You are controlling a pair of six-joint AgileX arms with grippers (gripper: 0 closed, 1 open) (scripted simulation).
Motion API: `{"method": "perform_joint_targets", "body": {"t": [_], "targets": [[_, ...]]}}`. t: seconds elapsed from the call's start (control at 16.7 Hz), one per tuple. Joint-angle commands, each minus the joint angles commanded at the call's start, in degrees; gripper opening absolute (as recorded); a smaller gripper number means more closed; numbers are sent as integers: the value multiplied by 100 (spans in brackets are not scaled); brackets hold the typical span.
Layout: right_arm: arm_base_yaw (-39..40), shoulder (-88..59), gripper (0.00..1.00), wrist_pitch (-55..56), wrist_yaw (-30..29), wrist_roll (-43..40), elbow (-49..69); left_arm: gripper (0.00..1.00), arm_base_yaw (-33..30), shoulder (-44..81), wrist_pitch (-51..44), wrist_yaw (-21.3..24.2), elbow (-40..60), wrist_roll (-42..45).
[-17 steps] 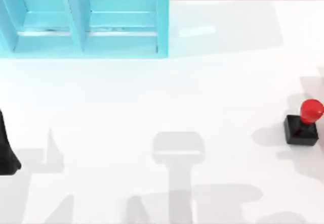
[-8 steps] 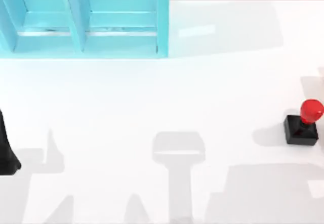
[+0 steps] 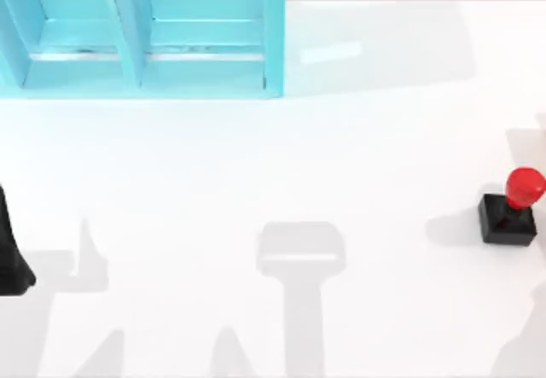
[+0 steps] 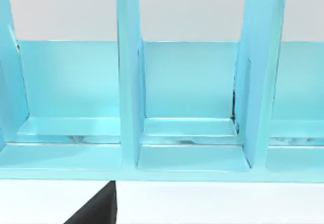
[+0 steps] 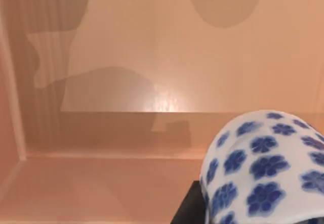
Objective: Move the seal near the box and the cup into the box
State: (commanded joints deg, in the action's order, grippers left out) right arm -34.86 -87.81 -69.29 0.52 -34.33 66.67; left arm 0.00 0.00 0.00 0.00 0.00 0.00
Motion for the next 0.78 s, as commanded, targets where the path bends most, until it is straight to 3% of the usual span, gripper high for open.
{"method": "perform_joint_targets", "body": {"t": [0.3, 0.78], "targets": [[32, 7, 0, 71, -5, 23, -92, 100, 0, 0, 0, 0, 0, 0], [34, -236, 0, 1223, -1, 36, -920, 100, 0, 0, 0, 0, 0, 0]]}}
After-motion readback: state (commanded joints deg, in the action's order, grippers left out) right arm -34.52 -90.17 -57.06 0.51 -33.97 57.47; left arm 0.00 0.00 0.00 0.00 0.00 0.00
